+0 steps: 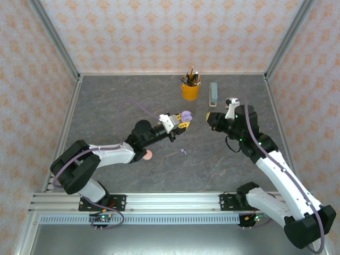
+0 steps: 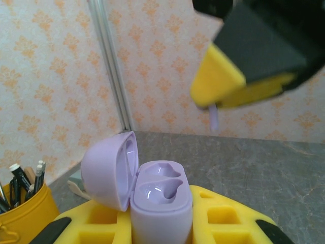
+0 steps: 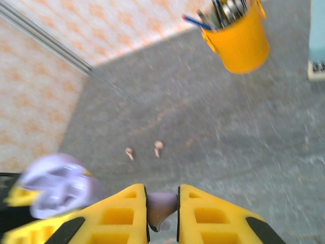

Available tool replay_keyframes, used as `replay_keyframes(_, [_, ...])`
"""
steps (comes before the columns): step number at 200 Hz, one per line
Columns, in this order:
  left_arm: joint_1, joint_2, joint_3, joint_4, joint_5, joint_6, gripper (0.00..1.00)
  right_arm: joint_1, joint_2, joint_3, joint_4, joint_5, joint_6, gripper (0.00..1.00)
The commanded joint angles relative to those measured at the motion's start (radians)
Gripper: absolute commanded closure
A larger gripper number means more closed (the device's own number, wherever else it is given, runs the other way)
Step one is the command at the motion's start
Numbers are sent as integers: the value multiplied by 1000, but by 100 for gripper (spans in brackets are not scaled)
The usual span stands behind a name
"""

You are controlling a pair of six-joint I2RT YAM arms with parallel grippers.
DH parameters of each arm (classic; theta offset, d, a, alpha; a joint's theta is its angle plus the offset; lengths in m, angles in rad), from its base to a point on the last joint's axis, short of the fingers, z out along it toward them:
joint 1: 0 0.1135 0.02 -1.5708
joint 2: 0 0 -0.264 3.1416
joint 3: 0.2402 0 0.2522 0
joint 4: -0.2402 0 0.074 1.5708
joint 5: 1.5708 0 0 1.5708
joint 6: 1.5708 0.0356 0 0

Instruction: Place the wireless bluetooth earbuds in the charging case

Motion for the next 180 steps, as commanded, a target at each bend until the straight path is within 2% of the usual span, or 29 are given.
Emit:
replay_keyframes(1, [-12,-21,43,-19,42,53,100,-8,-22,65,-20,-21,-38,83])
replay_keyframes(38, [-18,-24,76,-50,62,80,100,-7,-33,103,22,-96,-67,83])
replay_keyframes(70, [-21,-27,113,-68,80,96,100,-7,-46,76,76,-157,-131,83])
replay_keyframes(102, [-24,-29,141,-122,89,102,100,-7,-49,45,133,-222,-131,83])
replay_keyframes(180, [-29,-24,170,-134,92,91,100,-6,-34,-1,225,-238,-111,83])
